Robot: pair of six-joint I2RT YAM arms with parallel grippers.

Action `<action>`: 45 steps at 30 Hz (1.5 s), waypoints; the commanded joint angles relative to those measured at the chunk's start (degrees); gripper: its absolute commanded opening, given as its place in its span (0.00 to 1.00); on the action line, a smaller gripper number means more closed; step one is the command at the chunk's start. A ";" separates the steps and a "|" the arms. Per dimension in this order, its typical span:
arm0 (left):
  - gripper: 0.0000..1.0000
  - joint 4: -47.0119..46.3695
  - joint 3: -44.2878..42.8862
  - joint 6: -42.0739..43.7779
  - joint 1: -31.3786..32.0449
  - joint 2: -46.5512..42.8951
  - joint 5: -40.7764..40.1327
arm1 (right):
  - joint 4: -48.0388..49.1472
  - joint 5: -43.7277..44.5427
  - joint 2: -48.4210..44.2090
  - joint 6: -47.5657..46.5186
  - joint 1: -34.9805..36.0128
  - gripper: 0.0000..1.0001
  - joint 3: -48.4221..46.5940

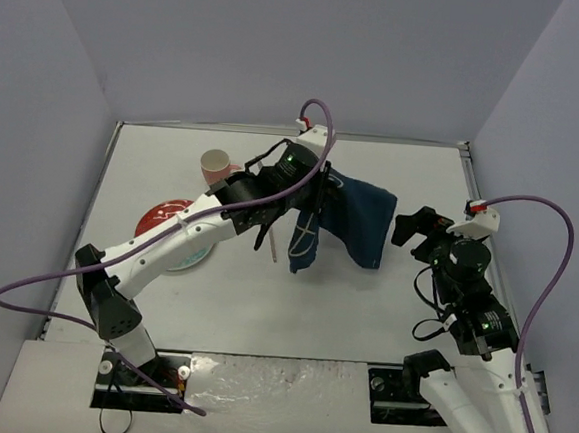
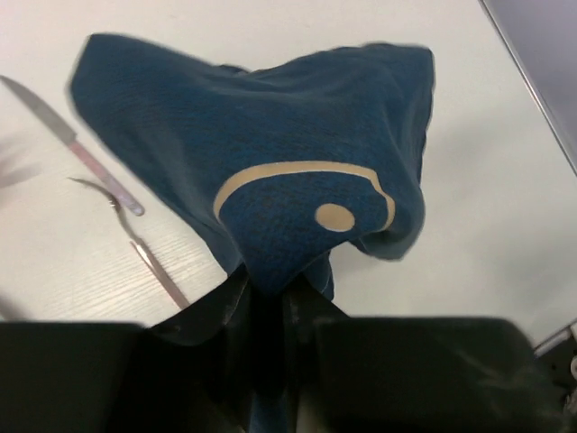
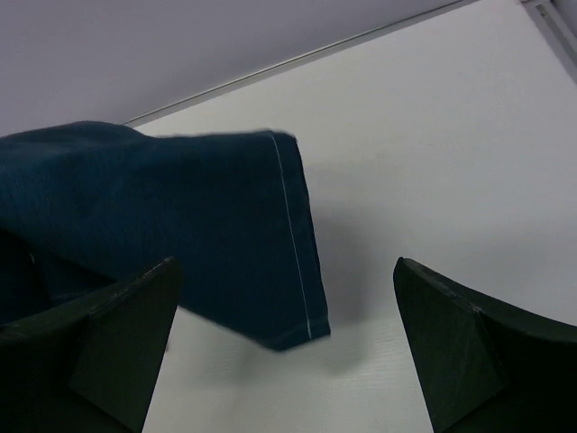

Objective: Set the dinner table for one person

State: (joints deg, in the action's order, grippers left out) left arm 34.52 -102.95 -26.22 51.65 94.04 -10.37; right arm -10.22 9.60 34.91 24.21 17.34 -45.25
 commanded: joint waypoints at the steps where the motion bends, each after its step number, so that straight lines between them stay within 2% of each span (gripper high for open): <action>1: 0.36 -15.44 5.97 -0.21 -0.41 0.01 3.49 | -1.87 8.61 -0.19 1.90 0.30 1.00 -0.32; 6: 0.88 -13.61 6.57 0.35 -0.59 6.24 3.21 | -2.61 10.52 3.53 3.60 0.24 1.00 3.01; 8: 0.97 -12.44 6.39 0.64 -0.86 6.06 2.81 | -2.62 11.01 6.82 4.79 0.13 1.00 3.81; 12: 0.97 -12.50 9.08 0.58 -1.33 2.62 2.18 | -2.70 11.10 14.79 7.02 -0.90 1.00 4.62; 15: 0.97 -11.58 14.72 -0.23 -1.77 -1.21 1.58 | -2.21 10.70 21.31 7.91 -3.52 1.00 4.60; 19: 0.97 -11.63 22.86 -2.30 -2.03 -6.87 1.41 | 3.66 2.27 28.11 6.82 -12.73 0.99 5.05; 22: 0.97 -13.87 31.06 -4.45 -2.51 -10.67 0.95 | 6.30 1.11 33.17 6.86 -16.71 0.98 3.24; 31: 0.97 -21.85 46.78 -10.52 -7.61 -14.58 3.07 | 11.80 0.77 51.35 2.49 -17.08 0.93 -7.12; 38: 0.97 -26.55 52.34 -11.50 -10.91 -12.61 6.48 | 13.61 -1.25 59.52 -4.10 -18.57 0.93 -11.85; 45: 0.97 -30.88 54.85 -11.25 -11.60 -10.85 9.16 | 16.95 -2.12 64.60 -9.25 -18.75 0.94 -13.24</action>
State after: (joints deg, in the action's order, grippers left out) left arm 10.22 -48.19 -36.73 40.56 83.04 -3.39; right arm 3.01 7.98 98.30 19.82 -0.98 -55.52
